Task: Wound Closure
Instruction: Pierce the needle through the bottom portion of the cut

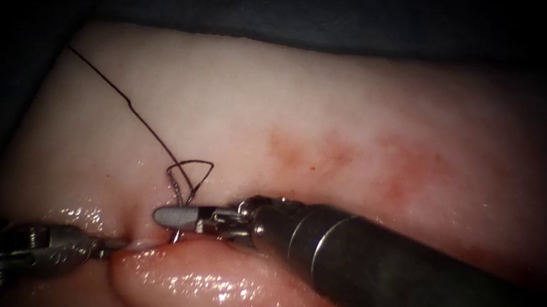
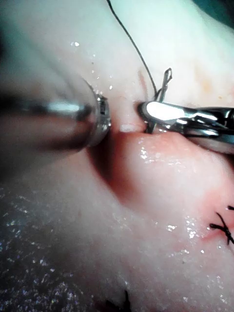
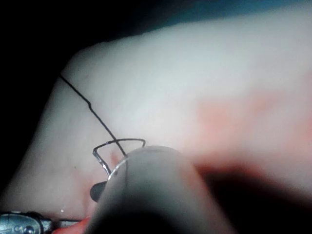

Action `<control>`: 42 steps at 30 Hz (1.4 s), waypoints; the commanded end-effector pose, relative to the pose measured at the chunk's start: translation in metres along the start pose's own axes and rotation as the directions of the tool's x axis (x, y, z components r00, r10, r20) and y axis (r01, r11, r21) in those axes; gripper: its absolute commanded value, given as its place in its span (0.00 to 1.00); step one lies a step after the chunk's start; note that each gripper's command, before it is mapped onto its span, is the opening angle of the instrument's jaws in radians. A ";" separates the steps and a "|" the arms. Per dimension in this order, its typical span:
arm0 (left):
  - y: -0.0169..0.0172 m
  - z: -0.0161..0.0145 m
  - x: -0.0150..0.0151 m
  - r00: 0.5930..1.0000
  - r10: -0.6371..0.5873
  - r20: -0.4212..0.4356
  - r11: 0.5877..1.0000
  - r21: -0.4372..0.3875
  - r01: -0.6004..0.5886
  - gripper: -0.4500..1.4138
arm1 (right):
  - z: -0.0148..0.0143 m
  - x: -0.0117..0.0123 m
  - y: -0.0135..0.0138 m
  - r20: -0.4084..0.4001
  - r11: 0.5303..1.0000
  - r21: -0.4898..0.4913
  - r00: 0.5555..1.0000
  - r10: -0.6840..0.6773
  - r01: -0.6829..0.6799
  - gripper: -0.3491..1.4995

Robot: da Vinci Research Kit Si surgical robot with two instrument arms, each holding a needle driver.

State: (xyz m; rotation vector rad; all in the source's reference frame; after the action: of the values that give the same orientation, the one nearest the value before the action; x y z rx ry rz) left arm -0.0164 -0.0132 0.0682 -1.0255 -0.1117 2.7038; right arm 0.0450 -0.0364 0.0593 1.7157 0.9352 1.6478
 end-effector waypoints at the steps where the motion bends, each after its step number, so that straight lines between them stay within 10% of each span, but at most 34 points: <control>1: -0.0004 0.0007 0.0003 1.000 0.001 -0.002 1.000 0.001 -0.001 0.00 | 0.0013 0.0001 0.0002 0.006 1.000 0.001 1.000 0.003 -0.003 0.00; 42: -0.0004 0.0008 0.0007 1.000 0.011 -0.002 1.000 0.003 -0.011 0.00 | 0.0046 -0.0035 0.0005 0.092 1.000 0.005 0.996 -0.020 0.020 0.00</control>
State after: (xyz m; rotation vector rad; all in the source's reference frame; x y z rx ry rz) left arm -0.0167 -0.0131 0.0680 -1.0283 -0.1052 2.7121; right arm 0.0487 -0.0399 0.0572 1.7633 0.9053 1.5423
